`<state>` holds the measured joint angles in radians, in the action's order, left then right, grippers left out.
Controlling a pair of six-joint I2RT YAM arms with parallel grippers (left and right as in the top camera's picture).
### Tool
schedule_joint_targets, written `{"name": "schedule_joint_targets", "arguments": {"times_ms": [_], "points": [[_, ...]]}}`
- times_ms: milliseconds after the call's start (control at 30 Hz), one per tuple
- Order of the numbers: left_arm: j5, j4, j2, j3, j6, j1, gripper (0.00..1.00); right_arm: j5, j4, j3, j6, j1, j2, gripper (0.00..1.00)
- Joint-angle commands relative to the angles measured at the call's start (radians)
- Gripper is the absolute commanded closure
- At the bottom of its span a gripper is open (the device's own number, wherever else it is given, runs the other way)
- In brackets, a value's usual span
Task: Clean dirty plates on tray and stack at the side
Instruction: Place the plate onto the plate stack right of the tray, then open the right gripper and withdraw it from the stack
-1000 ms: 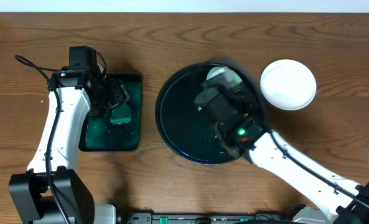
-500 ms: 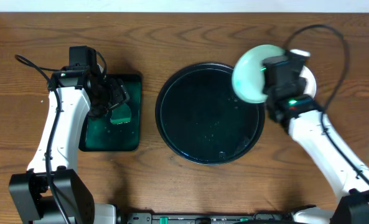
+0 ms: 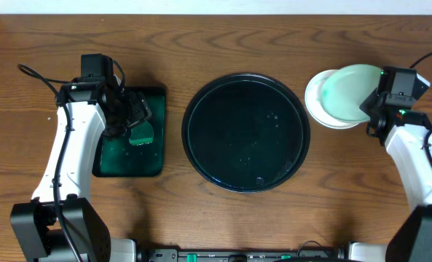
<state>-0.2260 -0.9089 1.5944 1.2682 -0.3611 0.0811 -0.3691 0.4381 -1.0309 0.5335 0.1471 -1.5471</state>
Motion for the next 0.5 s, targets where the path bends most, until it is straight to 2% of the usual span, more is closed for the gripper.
{"name": "schedule_joint_targets", "arguments": {"times_ms": [0,333,467], "points": [[0.003,-0.001,-0.004,-0.003,0.013,-0.004,0.18,0.076,-0.03,-0.004,0.02,0.018,-0.073,0.99],[0.003,0.0,0.003,-0.004,0.013,-0.004,0.18,0.204,-0.168,-0.004,0.031,0.006,-0.246,0.98],[0.003,0.0,0.003,-0.004,0.013,-0.004,0.18,0.225,-0.169,-0.004,0.031,0.006,-0.248,0.75]]}}
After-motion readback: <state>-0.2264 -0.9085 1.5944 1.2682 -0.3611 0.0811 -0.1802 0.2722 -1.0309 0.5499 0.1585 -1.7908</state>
